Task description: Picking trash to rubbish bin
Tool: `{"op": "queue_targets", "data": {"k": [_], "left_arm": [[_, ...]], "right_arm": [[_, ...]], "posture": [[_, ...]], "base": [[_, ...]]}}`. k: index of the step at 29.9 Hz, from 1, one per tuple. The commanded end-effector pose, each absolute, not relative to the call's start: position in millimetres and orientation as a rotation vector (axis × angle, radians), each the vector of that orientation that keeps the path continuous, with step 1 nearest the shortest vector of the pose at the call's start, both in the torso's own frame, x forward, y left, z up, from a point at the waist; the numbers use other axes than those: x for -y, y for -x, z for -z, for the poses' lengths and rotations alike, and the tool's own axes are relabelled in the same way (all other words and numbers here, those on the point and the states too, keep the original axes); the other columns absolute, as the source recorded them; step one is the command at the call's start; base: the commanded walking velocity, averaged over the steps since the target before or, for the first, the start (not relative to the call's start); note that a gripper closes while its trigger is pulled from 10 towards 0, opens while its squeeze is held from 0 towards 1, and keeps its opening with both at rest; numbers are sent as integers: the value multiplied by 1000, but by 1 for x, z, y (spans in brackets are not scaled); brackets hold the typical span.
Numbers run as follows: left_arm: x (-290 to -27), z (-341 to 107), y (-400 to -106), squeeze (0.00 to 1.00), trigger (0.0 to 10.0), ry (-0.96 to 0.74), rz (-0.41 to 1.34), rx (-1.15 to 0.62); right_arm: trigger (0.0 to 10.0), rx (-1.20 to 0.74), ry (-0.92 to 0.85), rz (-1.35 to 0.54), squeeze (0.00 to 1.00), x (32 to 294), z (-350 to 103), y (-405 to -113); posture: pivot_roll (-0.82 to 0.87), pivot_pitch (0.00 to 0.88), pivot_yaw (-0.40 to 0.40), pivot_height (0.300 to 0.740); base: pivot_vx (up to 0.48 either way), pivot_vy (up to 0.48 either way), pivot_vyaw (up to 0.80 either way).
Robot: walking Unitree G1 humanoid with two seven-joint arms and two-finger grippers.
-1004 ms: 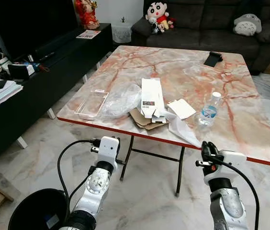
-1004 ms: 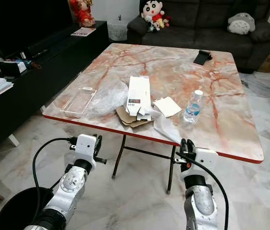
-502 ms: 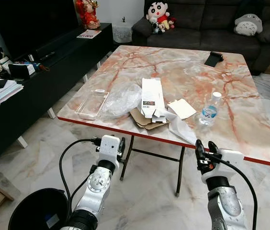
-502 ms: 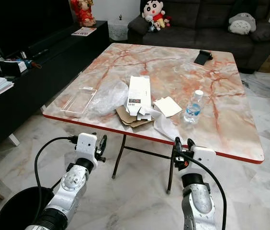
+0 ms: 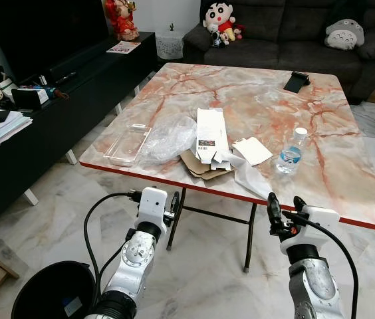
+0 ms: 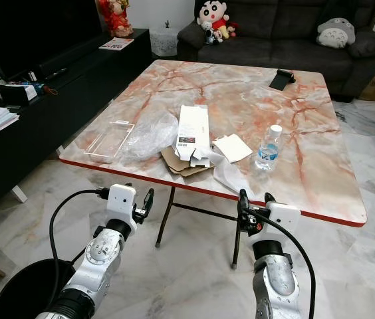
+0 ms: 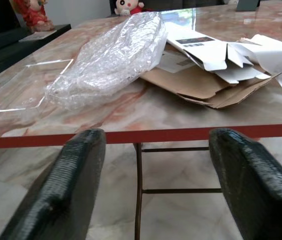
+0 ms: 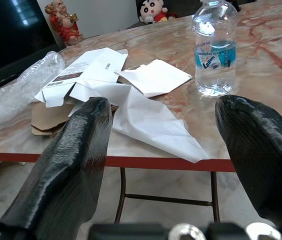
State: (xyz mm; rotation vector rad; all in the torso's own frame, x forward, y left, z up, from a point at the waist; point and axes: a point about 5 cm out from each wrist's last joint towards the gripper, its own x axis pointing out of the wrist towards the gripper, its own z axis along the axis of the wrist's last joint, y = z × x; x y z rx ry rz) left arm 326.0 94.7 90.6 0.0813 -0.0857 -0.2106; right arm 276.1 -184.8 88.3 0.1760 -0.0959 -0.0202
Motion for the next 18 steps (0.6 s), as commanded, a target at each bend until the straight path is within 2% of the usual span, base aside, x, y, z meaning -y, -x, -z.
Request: {"op": "queue_targets", "data": {"k": [1,8,9,10,11,12,18], "left_arm": [[-95,-96,-329,1000,10000,-71,209,98],[-96,-97,-330,1000,10000,-78,205,94],[-96,-97,-330,741,10000,-80,206,95],[-96,-97,-330,0,10000,-87,204,93],[-96,-97,-330,0,10000,-91,203,91],[-97,-94,-330,0,10000,-93,200,80],[-99,-92,-330,0,10000,-85,192,66]], "right_arm": [[10000,102,-179,22,1000,186,-91,-276],[10000,92,-179,22,1000,185,-90,-277],[10000,83,-174,23,1000,185,-89,-277],[10000,76,-172,24,475,185,-88,-277],[10000,72,-170,24,475,185,-88,-277],[10000,63,-172,31,0,185,-86,-277],[10000,48,-174,39,0,187,-83,-277]], "posture": [[39,46,5,740],[44,52,4,740],[44,52,4,740],[44,52,4,740],[44,52,4,740],[44,52,4,740],[44,52,4,740]], "base": [[0,0,0],[0,0,0],[0,0,0],[0,0,0],[0,0,0],[0,0,0],[0,0,0]]}}
